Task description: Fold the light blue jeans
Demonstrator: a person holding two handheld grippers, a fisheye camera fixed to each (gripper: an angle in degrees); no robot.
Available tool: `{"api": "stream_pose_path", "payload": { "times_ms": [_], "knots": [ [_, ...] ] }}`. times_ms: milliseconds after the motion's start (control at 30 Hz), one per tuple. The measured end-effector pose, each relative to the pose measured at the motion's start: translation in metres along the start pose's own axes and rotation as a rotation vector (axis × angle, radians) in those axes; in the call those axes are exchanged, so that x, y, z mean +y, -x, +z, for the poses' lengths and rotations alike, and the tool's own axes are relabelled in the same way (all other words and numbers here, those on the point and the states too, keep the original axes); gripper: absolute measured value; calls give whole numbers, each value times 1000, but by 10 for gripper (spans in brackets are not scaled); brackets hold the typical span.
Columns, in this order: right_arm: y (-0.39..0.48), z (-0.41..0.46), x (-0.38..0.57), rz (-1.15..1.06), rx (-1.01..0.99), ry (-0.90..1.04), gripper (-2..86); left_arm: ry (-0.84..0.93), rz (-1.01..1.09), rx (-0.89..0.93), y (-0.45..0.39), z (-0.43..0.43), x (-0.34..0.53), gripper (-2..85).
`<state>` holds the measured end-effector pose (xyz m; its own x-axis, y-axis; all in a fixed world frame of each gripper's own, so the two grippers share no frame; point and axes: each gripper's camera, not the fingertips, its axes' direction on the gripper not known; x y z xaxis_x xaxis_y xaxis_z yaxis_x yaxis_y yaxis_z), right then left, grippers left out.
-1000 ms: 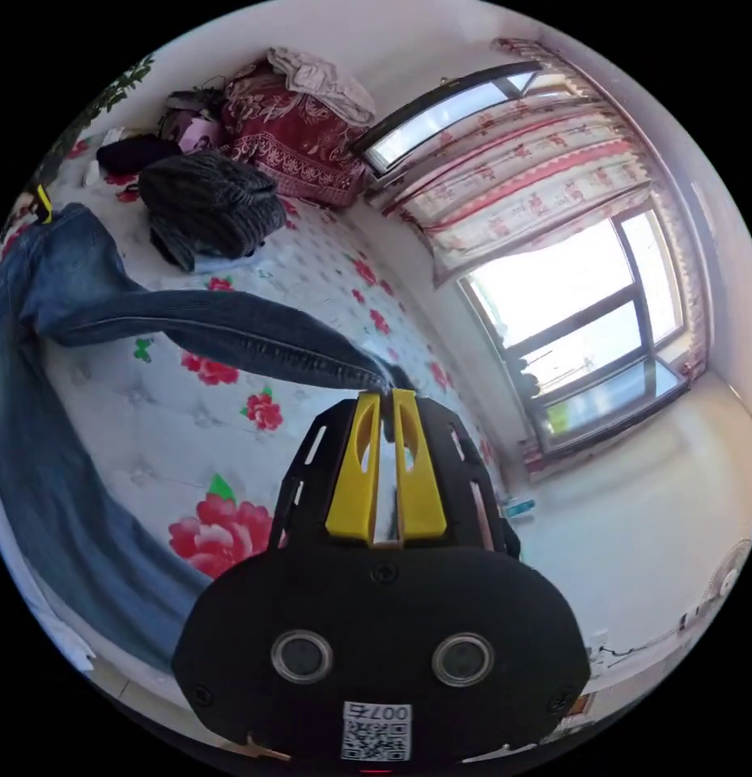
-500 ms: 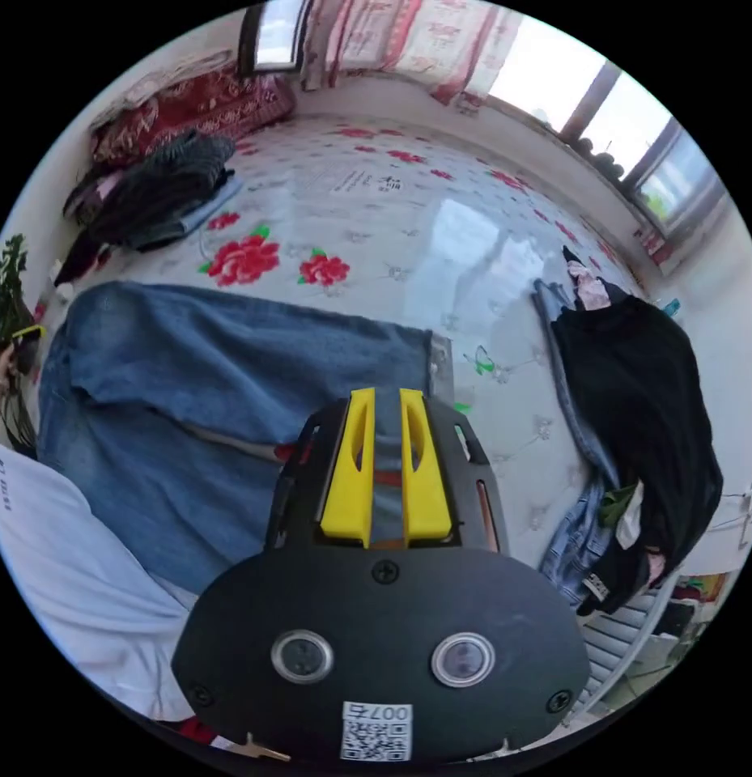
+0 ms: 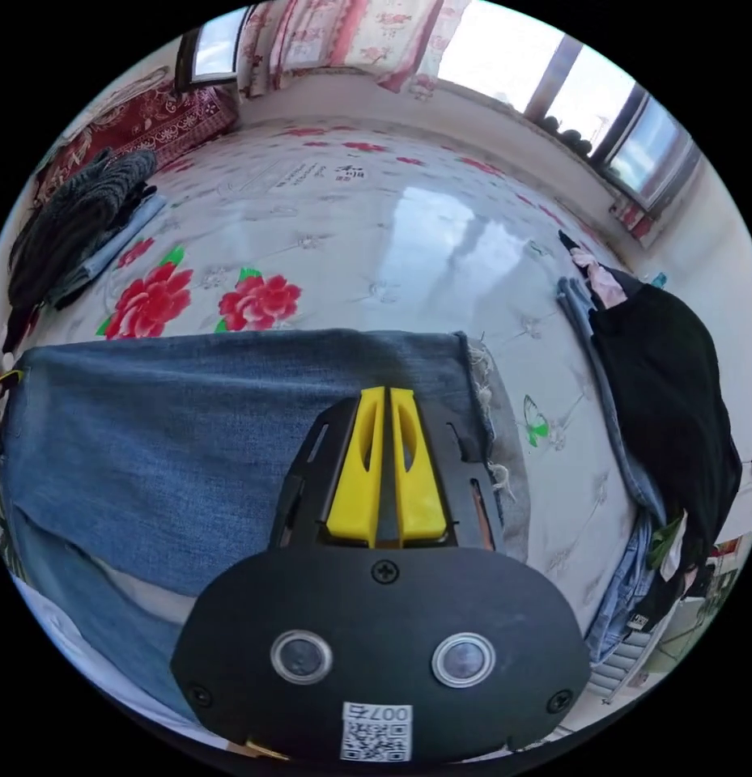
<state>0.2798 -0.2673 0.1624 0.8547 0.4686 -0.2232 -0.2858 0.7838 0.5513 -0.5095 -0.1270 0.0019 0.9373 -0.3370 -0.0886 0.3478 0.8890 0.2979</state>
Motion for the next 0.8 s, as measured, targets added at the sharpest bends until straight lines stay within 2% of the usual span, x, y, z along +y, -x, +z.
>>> {"api": "stream_pose_path", "payload": {
  "times_ms": [200,300,367,433,500,633,733,767,800],
  "knots": [
    [-30,11,-64,84,-108,86,-1,-31,-78,-26,-11,-10,-7,57],
    [-43,-43,-47,71,-208,-84,-1,-155,-97,12,-5,-57,27,52],
    [-53,-83,-9,34,-318,-128,1,-179,-119,24,2,-84,61,62],
    [-55,-103,31,-1,-339,-101,4,-178,-137,-6,7,-106,104,64],
    [-53,-116,78,-31,-292,-56,6,-135,-167,-59,11,-122,168,64],
    [-53,-127,176,-9,-247,78,9,-97,-233,-2,12,-126,252,64],
    [-62,-119,221,119,-280,134,11,83,-209,-169,-1,-102,291,40],
    [-62,-105,234,130,-241,199,11,193,-167,-244,-6,-81,303,16],
    [-62,-94,239,128,-206,255,11,113,-119,-280,-14,-84,313,2]
  ]
}}
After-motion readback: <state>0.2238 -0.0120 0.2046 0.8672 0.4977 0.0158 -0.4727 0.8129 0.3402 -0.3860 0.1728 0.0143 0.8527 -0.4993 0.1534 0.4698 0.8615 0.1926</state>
